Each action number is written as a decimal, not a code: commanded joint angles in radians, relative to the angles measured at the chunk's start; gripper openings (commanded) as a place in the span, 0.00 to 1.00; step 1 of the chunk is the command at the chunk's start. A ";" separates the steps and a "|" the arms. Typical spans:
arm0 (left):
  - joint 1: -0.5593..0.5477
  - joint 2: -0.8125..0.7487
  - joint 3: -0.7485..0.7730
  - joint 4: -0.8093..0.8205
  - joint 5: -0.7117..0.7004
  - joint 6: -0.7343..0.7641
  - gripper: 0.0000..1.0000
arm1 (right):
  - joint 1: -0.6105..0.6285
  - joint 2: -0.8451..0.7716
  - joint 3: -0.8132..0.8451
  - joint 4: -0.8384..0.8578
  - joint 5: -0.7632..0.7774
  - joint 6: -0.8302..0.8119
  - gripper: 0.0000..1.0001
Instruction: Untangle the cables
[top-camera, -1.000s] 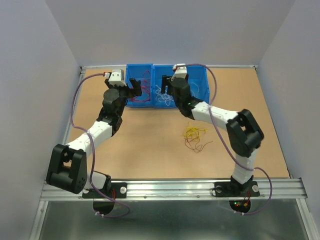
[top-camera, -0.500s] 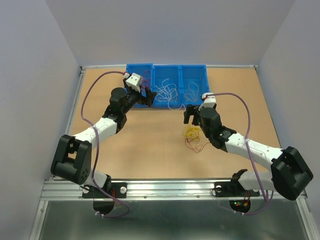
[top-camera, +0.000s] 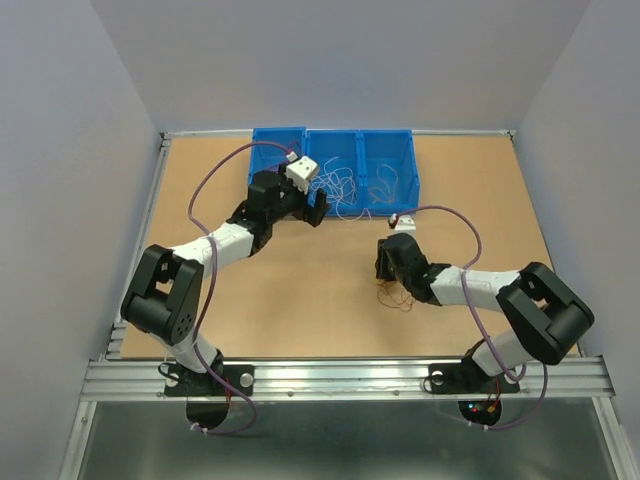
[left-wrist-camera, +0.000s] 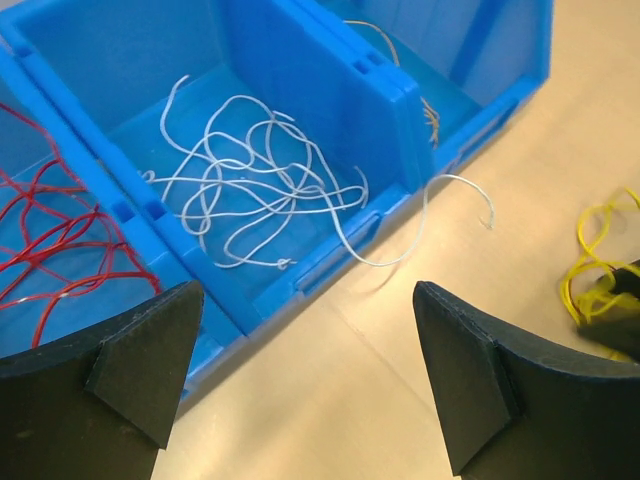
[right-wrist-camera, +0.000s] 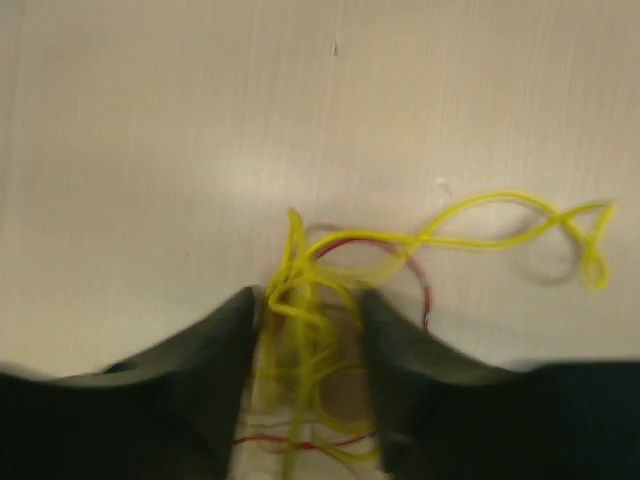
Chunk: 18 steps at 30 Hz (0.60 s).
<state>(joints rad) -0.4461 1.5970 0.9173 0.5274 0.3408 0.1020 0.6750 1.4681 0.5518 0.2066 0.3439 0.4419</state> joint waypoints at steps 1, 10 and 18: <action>-0.043 -0.011 0.061 -0.013 0.084 0.088 0.97 | 0.021 -0.059 -0.013 0.023 -0.055 0.008 0.34; -0.192 -0.081 -0.015 -0.053 0.308 0.287 0.96 | 0.034 -0.492 -0.263 0.237 -0.195 -0.032 0.18; -0.229 -0.140 -0.057 -0.069 0.469 0.343 0.95 | 0.032 -0.695 -0.349 0.258 -0.319 -0.054 0.19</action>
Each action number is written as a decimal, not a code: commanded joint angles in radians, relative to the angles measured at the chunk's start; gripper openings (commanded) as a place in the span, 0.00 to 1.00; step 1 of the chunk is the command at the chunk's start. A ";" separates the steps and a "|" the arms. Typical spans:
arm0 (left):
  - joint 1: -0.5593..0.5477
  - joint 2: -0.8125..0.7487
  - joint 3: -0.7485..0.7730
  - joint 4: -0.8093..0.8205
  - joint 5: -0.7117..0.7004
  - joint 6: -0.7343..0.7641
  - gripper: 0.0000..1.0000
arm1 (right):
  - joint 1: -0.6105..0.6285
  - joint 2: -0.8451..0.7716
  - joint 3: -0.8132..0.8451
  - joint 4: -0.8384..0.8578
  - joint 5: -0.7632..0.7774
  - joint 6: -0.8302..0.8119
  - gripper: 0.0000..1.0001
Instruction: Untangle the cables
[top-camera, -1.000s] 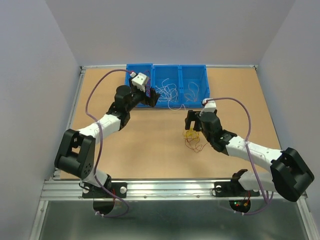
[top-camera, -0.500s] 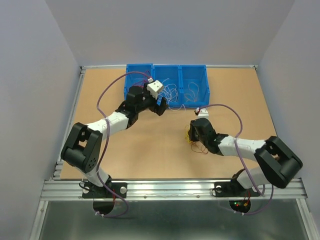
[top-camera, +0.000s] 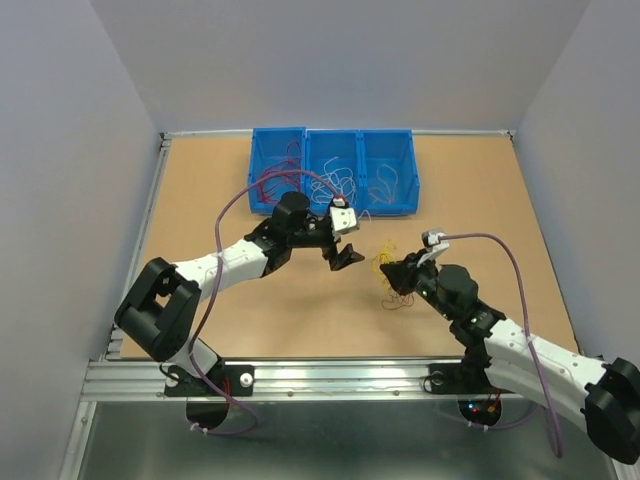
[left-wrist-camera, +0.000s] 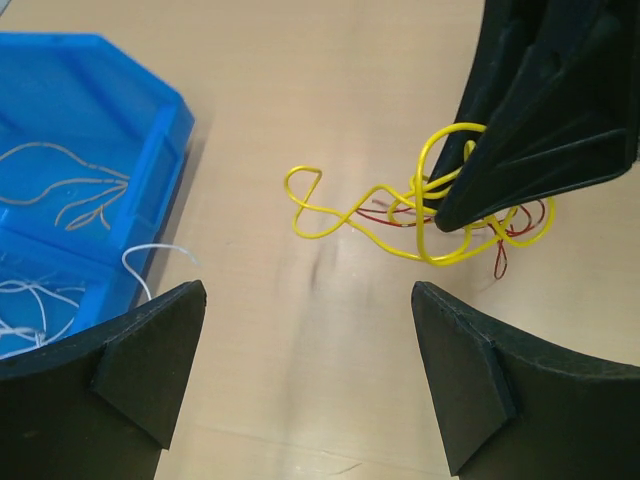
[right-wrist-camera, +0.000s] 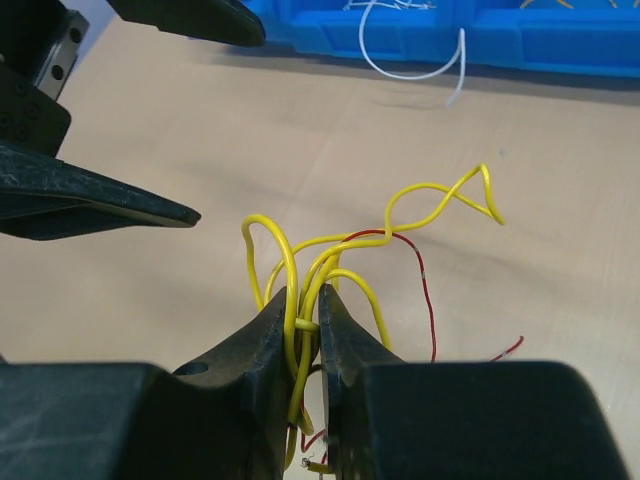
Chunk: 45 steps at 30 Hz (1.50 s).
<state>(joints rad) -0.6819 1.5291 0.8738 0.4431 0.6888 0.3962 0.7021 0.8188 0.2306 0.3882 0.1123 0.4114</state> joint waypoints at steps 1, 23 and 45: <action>0.004 -0.076 -0.016 0.016 0.141 0.052 0.96 | 0.005 -0.047 -0.030 0.077 -0.094 -0.022 0.18; -0.085 0.055 0.086 -0.170 0.173 0.145 0.58 | 0.007 0.056 -0.028 0.205 -0.214 -0.017 0.19; -0.077 -0.085 0.077 -0.121 0.012 0.032 0.00 | 0.005 0.176 -0.028 0.255 -0.197 -0.085 0.87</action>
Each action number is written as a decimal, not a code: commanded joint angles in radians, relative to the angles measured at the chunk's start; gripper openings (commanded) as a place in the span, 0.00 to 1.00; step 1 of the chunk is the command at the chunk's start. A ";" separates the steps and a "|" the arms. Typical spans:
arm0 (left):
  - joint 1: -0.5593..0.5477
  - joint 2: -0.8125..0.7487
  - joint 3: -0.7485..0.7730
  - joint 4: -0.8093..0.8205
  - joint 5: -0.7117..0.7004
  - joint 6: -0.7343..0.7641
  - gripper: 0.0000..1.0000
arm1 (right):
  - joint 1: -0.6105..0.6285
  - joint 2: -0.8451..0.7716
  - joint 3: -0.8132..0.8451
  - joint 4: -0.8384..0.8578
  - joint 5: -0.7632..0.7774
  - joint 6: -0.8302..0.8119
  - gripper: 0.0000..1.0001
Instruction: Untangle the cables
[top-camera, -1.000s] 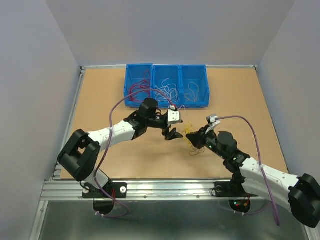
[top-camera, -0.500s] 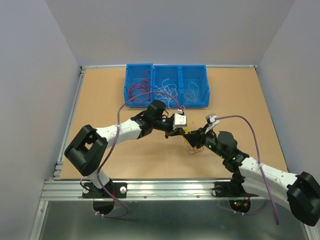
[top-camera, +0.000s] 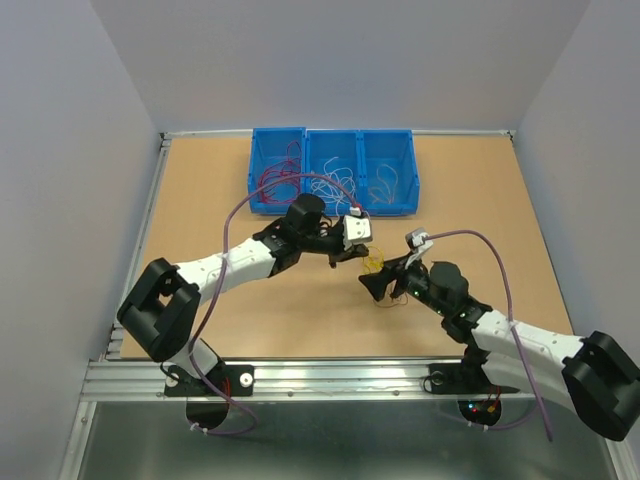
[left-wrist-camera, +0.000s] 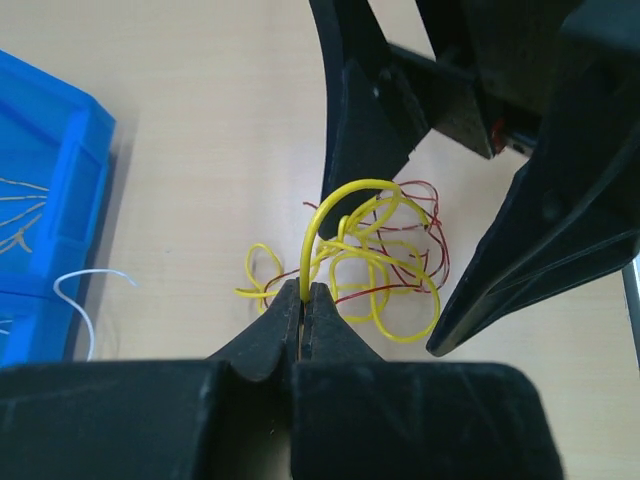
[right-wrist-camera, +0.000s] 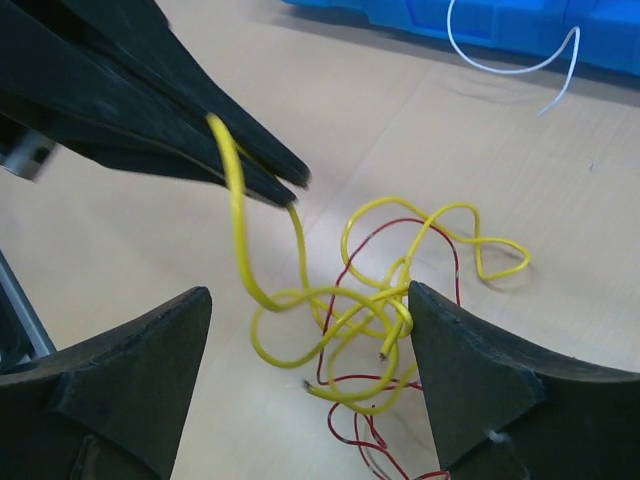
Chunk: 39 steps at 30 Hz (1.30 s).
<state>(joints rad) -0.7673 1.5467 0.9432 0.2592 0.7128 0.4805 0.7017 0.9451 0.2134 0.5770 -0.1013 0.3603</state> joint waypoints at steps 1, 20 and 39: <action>0.011 -0.134 0.005 0.072 -0.016 -0.074 0.00 | 0.005 0.069 0.001 0.067 0.017 -0.038 0.87; 0.270 -0.462 -0.222 0.487 -0.661 -0.551 0.00 | 0.007 0.394 0.138 0.101 0.023 -0.020 0.16; 0.405 -0.563 -0.345 0.606 -1.150 -0.827 0.00 | 0.005 -0.941 -0.203 -0.454 0.945 0.249 0.01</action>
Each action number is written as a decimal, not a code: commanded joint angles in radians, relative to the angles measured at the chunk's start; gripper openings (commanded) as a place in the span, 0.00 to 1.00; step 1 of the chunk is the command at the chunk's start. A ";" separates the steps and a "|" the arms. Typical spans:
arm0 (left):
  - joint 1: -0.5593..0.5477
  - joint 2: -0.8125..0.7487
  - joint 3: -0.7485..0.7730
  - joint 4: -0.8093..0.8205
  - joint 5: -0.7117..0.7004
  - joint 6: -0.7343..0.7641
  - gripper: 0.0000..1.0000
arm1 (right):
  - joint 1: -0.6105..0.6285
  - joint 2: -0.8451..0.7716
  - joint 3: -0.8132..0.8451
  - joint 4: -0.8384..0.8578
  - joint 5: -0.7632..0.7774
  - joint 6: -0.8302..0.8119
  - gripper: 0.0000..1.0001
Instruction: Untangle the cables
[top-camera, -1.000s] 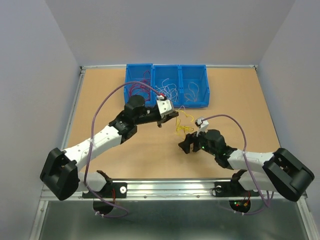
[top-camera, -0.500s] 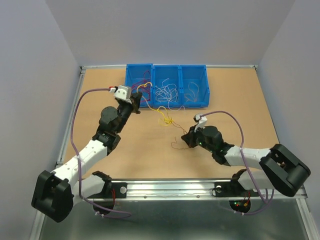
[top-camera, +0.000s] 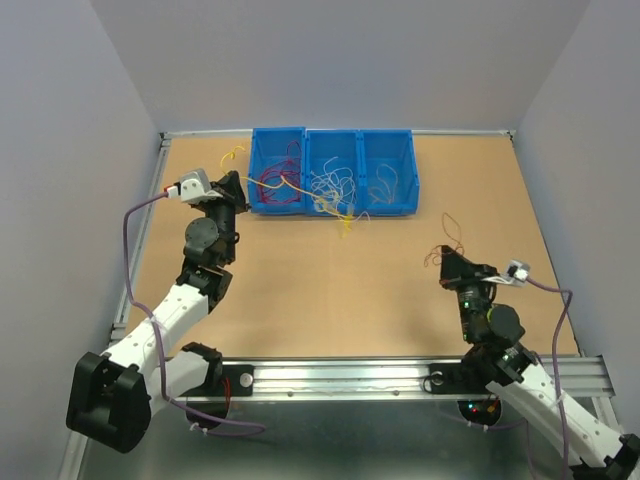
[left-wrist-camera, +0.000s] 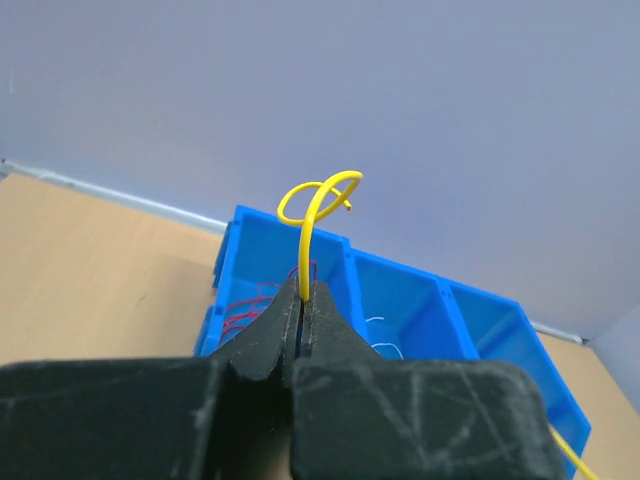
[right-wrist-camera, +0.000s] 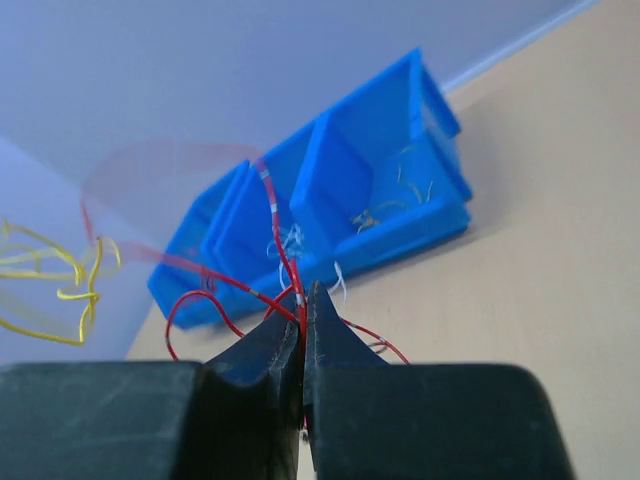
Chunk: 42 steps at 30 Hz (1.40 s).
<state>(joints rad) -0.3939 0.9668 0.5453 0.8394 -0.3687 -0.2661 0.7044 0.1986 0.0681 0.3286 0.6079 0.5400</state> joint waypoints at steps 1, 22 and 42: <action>0.035 0.016 0.051 0.024 -0.078 -0.088 0.00 | 0.003 -0.180 -0.054 -0.217 0.262 0.084 0.01; 0.052 -0.094 -0.018 0.116 -0.147 -0.076 0.00 | 0.003 0.611 0.192 0.258 -0.358 -0.040 0.01; 0.047 -0.117 -0.068 0.225 -0.162 -0.030 0.00 | 0.043 1.800 1.482 0.360 -0.680 -0.138 0.01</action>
<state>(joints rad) -0.3428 0.8616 0.4835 0.9783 -0.5182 -0.3187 0.7380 1.9079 1.3468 0.6407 -0.0460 0.4339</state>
